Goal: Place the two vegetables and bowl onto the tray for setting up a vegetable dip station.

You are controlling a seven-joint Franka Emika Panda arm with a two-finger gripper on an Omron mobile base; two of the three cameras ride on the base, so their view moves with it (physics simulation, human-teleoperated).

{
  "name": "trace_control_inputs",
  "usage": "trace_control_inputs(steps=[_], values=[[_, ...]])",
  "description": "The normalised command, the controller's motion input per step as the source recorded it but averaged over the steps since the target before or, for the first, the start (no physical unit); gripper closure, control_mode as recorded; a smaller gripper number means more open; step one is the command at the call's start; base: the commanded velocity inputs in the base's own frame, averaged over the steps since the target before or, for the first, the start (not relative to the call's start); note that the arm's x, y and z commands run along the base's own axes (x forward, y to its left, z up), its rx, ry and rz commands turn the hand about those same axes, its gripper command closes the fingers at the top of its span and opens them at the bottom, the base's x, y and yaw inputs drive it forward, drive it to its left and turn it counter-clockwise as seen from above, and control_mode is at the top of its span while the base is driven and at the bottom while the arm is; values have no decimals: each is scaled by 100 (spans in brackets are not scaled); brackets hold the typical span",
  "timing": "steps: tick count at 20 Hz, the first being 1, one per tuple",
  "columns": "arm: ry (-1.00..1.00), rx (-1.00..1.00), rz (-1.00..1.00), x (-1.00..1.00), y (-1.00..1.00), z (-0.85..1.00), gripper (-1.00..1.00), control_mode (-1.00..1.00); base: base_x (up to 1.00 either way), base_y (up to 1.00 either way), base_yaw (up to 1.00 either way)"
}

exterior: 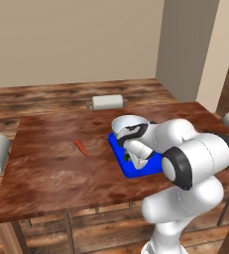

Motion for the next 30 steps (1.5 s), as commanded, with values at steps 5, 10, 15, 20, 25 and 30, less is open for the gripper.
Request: trace_control_inputs(steps=[5,10,15,20,25,30], values=[[-1,1,0,4,0,-5,-100,-100,0,0,0],[-1,0,0,2,0,-5,-100,-100,0,0,0],[-3,0,0,0,-3,0,-100,-100,0,0,0],[-1,0,0,-1,-1,1,-100,-100,0,0,0],[0,0,0,-6,1,9,-100,-100,0,0,0],[0,0,0,-7,1,19,-100,-100,0,0,0]])
